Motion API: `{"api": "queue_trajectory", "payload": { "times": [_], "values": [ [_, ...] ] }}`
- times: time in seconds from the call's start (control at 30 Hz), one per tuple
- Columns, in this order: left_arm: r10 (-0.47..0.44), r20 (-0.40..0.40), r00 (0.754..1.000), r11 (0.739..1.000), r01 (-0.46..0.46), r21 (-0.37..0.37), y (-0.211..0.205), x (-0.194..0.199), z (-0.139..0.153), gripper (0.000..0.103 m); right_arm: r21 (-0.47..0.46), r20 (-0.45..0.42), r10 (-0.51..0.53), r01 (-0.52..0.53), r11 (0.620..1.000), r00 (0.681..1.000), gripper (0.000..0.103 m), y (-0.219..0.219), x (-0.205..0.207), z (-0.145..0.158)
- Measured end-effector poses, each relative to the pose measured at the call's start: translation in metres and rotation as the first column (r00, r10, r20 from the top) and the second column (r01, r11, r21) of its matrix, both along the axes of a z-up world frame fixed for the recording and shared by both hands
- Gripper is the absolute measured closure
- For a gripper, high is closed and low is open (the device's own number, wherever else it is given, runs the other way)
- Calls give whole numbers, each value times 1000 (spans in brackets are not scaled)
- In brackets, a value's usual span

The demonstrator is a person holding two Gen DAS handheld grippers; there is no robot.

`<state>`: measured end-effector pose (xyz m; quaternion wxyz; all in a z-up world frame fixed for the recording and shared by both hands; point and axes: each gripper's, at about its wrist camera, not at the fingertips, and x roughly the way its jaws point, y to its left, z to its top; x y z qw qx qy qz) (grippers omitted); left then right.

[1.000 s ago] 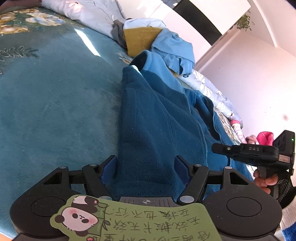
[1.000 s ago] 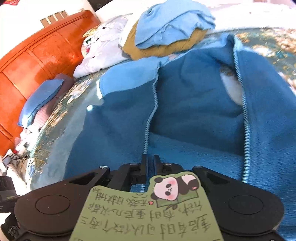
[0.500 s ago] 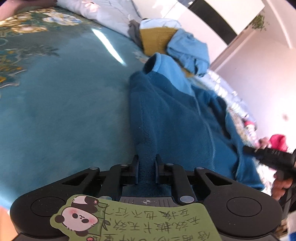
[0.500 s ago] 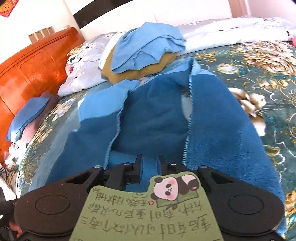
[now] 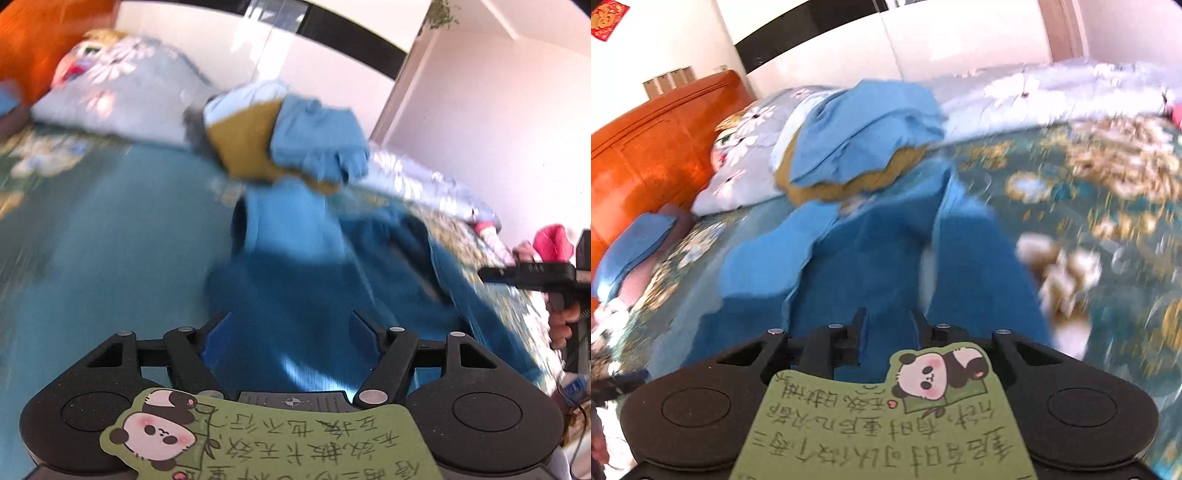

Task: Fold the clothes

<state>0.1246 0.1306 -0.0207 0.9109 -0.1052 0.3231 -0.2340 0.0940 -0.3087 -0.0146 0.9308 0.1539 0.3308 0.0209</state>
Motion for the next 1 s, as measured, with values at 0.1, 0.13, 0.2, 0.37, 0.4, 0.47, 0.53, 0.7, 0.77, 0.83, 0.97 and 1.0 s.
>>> {"api": "queue_trajectory", "payload": {
  "times": [0.1,0.13,0.2,0.37,0.4,0.47,0.53,0.7,0.77,0.83,0.97,1.0],
  "values": [
    [-3,1,1000,1000,4,-29,-18,76,1,33,-24,-5,-3,3,1000,1000,68,-22,47,6],
    [3,2,1000,999,-3,-35,-24,102,2,33,-29,-11,-3,3,1000,1000,67,-29,63,7],
    [-19,-32,999,999,18,-45,-40,152,2,31,-38,-24,-5,4,999,1000,67,-41,93,6],
    [-93,-127,988,994,100,52,-94,236,0,29,-47,-64,-39,36,998,997,67,-62,165,-7],
    [-108,-157,982,992,117,48,-101,249,-3,29,-46,-66,-46,43,998,997,67,-63,176,-10],
    [-133,-238,962,989,143,27,-115,270,-16,29,-34,-86,-49,47,998,995,66,-67,199,-19],
    [-134,-279,951,989,145,21,-125,285,-28,29,-2,-106,-45,45,999,993,66,-71,217,-28],
    [-129,-337,933,990,138,2,-137,305,-50,32,71,-145,-10,20,997,989,66,-75,246,-47],
    [-123,-325,938,992,125,-15,-136,304,-52,54,79,-157,-1,14,997,988,66,-75,253,-52],
    [-120,-305,945,993,121,-16,-136,300,-52,72,103,-152,7,9,995,988,67,-76,255,-53],
    [-110,-250,962,993,118,17,-139,290,-48,92,116,-131,9,6,993,991,91,-76,258,-50],
    [-102,-222,970,994,110,24,-139,288,-43,93,109,-131,9,6,994,991,92,-75,259,-48]
  ]
}}
